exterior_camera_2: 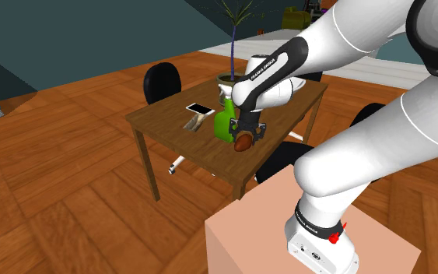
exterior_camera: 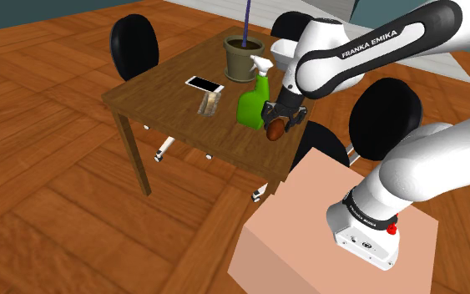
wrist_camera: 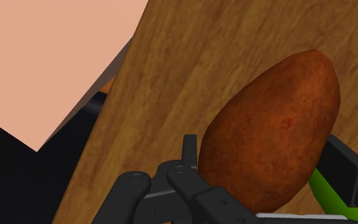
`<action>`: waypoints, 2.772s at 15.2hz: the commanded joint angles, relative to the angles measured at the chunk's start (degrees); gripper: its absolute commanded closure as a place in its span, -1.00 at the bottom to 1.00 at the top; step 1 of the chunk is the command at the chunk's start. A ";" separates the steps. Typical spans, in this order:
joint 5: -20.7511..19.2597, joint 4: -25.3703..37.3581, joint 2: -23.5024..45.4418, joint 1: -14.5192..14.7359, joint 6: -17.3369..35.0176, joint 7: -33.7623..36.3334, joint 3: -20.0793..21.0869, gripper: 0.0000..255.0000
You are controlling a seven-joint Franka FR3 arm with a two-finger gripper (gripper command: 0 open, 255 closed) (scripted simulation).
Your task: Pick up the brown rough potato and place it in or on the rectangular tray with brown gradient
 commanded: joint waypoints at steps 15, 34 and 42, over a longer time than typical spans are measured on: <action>-1.48 6.63 -8.75 -0.61 -15.38 1.14 -0.65 1.00; -2.99 31.02 12.35 -0.32 -18.12 8.46 4.51 1.00; -7.56 50.77 30.14 0.58 -20.07 14.86 7.39 1.00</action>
